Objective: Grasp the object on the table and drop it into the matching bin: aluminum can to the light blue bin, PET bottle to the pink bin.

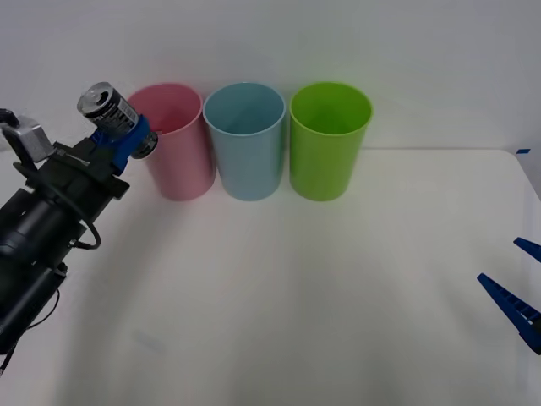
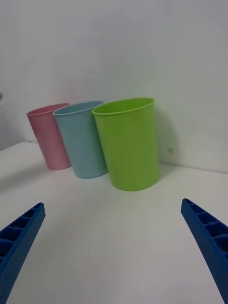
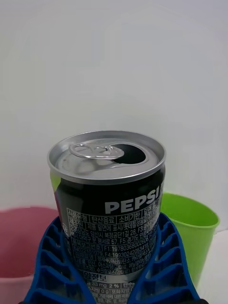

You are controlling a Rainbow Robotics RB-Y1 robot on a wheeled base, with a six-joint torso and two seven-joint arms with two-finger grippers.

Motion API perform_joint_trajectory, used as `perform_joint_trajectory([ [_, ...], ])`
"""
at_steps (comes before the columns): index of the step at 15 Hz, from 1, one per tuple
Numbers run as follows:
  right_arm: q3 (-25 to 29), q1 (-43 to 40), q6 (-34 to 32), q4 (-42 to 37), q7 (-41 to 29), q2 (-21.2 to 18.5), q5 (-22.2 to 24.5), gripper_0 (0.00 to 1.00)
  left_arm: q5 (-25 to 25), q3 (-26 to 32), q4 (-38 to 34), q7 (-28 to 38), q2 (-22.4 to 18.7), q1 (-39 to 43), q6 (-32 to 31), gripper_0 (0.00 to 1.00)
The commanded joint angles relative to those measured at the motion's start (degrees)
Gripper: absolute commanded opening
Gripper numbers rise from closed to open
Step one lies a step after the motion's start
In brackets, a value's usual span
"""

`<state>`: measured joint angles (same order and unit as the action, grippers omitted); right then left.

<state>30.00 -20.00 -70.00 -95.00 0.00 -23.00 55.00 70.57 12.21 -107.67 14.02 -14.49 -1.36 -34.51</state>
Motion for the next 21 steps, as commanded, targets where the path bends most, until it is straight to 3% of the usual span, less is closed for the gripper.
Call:
perform_joint_trajectory([
  [1,0.0,0.0,0.0,0.0,0.0,0.0,0.0,1.0,2.2,-2.5,0.4,0.7,0.0,-2.4,2.8,0.0],
  [6,0.0,0.0,0.0,0.0,0.0,0.0,0.0,1.0,5.7,-6.8,9.6,1.8,0.1,-13.0,4.8,0.0],
  [21,0.0,0.0,0.0,0.0,0.0,0.0,0.0,1.0,12.8,-7.9,33.1,2.1,0.1,-35.1,4.5,0.0],
])
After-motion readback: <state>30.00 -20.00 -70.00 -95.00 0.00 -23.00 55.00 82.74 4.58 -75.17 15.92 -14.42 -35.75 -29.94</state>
